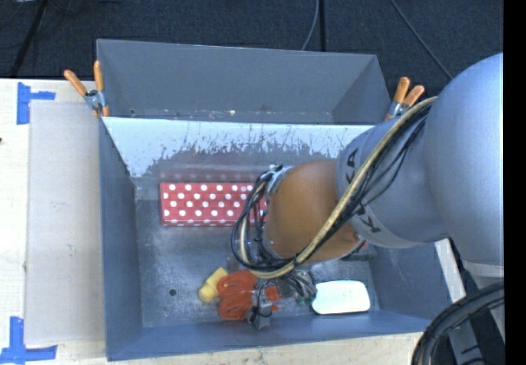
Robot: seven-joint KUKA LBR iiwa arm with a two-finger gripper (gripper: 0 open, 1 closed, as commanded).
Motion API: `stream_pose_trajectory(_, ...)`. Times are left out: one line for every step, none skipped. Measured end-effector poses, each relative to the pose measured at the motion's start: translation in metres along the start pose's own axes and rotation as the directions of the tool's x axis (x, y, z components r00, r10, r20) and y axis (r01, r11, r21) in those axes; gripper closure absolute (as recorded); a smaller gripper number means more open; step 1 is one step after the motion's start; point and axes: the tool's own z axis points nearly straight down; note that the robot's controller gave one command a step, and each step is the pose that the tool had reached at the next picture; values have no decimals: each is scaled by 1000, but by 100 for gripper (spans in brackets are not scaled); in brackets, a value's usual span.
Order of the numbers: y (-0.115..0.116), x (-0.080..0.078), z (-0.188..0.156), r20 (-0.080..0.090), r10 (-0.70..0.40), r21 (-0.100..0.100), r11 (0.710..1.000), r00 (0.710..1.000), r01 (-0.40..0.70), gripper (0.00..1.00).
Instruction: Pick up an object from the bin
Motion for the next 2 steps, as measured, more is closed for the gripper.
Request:
stream_pose_trajectory(1, 3, 0, -15, -1, -1, 1000, 1000, 1, 100)
stream_pose_trajectory(1, 3, 0, -15, 0, -1, 1000, 1000, 0, 100)
